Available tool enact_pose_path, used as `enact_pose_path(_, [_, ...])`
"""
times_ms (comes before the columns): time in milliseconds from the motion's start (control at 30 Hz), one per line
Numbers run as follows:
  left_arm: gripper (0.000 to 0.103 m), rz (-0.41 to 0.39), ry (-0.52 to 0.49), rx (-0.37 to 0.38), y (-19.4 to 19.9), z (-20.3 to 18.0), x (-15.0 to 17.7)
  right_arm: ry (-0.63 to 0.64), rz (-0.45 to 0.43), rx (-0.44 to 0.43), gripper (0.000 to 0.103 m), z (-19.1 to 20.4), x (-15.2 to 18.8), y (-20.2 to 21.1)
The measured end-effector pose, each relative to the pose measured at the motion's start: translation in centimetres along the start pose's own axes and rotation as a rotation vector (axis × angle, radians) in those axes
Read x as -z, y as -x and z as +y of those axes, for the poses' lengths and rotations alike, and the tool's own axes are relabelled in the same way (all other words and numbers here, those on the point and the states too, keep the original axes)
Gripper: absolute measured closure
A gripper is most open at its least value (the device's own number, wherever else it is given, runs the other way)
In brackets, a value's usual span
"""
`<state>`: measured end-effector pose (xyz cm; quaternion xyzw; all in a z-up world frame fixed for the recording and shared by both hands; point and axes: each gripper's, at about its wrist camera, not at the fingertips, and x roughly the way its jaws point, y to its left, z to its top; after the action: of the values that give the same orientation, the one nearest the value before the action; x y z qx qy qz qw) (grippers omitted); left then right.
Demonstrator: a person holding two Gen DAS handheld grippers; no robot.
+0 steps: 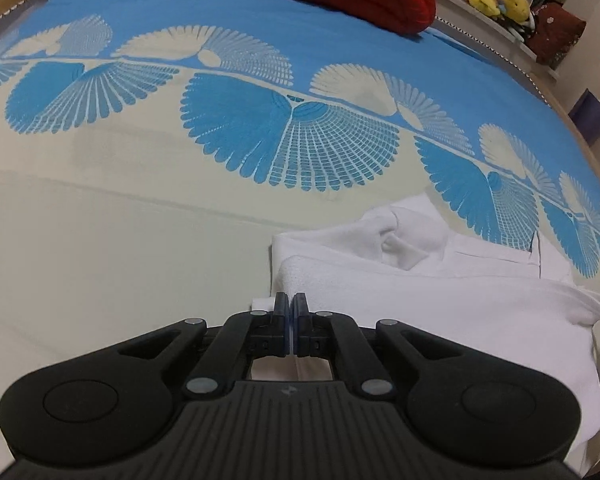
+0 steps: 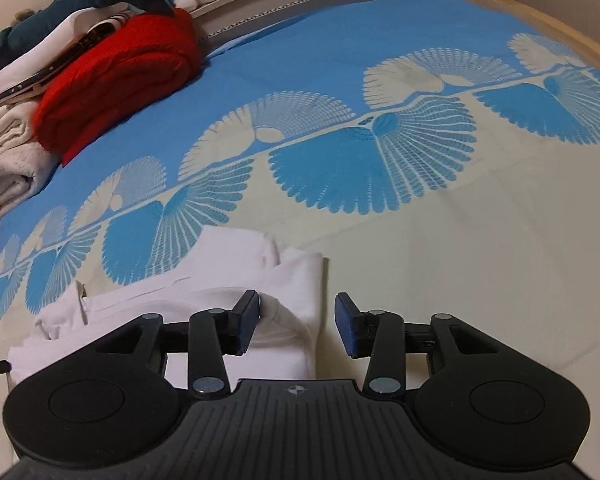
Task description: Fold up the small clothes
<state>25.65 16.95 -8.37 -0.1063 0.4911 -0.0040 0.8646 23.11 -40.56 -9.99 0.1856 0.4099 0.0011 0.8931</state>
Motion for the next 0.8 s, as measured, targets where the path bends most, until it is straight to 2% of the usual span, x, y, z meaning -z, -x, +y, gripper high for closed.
enact_pose_path(167, [0.102, -0.005, 0.041, 0.017, 0.2, 0.3, -0.4, -0.083, -0.054, 0.002, 0.058, -0.9, -0.5, 0.4])
enact_pose_path(300, [0.097, 0.008, 0.088, 0.022, 0.2, 0.9, -0.5, -0.051, 0.016, 0.000, 0.056, -0.3, -0.2, -0.9])
enact_pose_path(400, [0.085, 0.042, 0.098, 0.052, -0.3, 1.0, -0.4, 0.024, 0.098, 0.033, 0.056, 0.9, 0.5, -2.8])
enact_pose_path(433, [0.076, 0.052, 0.097, 0.057, -0.5, 0.9, -0.3, 0.047, 0.113, 0.051, 0.057, 1.2, 0.7, -3.3])
enact_pose_path(467, [0.075, 0.057, 0.092, 0.054, -0.6, 0.8, -0.3, 0.072, 0.122, 0.060, 0.057, 1.7, 0.8, -3.7])
enact_pose_path(500, [0.075, 0.059, 0.086, 0.047, -0.7, 0.7, -0.1, 0.092, 0.126, 0.062, 0.061, 2.0, 0.9, -3.9])
enact_pose_path(533, [0.075, 0.062, 0.080, 0.041, -0.9, 0.6, -0.1, 0.115, 0.128, 0.061, 0.080, 2.4, 1.0, -4.0])
enact_pose_path(567, [0.079, 0.064, 0.078, 0.040, -1.0, 0.5, -0.1, 0.144, 0.130, 0.077, 0.103, 2.9, 1.1, -4.2])
enact_pose_path(633, [0.097, 0.057, 0.073, 0.051, -1.0, 0.4, -0.3, 0.172, 0.094, 0.100, 0.103, 3.5, 1.1, -3.8])
enact_pose_path(700, [0.098, 0.020, 0.060, 0.068, -0.5, 0.1, -0.7, 0.156, 0.017, 0.093, 0.103, 3.7, 0.4, -2.9])
enact_pose_path(800, [0.099, -0.116, 0.066, 0.051, 1.2, -0.3, -1.8, 0.090, -0.158, 0.122, 0.103, 3.3, -1.0, -0.9])
